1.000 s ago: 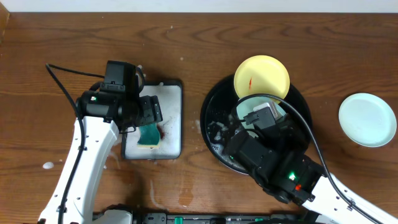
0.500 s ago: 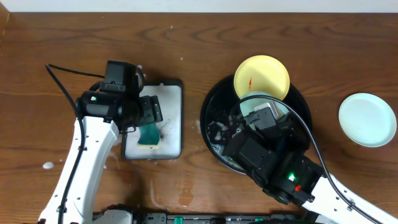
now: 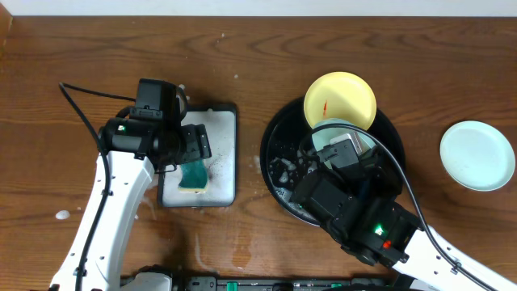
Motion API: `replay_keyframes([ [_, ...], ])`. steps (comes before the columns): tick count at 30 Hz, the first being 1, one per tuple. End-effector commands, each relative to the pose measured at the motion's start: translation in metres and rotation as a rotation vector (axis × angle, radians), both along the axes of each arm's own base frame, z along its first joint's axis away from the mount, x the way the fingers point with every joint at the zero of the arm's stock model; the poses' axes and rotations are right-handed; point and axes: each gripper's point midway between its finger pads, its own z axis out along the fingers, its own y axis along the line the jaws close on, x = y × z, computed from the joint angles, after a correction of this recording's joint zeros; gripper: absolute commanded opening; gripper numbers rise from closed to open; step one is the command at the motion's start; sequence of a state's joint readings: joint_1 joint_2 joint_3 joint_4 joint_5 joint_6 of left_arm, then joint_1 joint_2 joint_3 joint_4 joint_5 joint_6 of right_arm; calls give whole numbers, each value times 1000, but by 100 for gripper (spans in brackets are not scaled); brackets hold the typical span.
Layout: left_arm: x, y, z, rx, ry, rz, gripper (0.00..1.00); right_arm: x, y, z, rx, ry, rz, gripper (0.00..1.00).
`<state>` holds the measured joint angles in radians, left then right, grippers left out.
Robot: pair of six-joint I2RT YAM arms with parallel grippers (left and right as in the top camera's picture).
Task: Clean dirty plates on tray and stack at the side
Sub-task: 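Lift the second plate with the right gripper and stack it on the first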
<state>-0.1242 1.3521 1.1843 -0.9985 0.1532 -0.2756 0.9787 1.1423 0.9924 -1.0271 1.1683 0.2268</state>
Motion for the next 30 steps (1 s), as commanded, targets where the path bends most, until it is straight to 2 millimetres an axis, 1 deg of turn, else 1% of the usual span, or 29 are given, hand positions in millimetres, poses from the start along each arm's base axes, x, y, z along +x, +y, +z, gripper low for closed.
replay_keyframes([
  [1,1,0,4,-2,-7,-7,84,1,-2,16,8,-56,-13,1],
  [23,1,0,4,-2,-7,-7,84,1,-2,16,6,-55,-12,1],
  [25,1,0,4,-2,-7,-7,84,1,-1,16,30,-64,-18,1],
  [26,1,0,4,-2,-7,-7,84,1,1,14,64,-64,-19,1],
  [28,1,0,4,-2,-7,-7,84,3,8,3,127,-21,-7,1],
  [29,1,0,4,-2,-7,-7,84,5,4,0,120,-15,-26,1],
  [30,1,0,4,-2,-7,-7,84,9,-7,-3,110,-18,-73,1],
])
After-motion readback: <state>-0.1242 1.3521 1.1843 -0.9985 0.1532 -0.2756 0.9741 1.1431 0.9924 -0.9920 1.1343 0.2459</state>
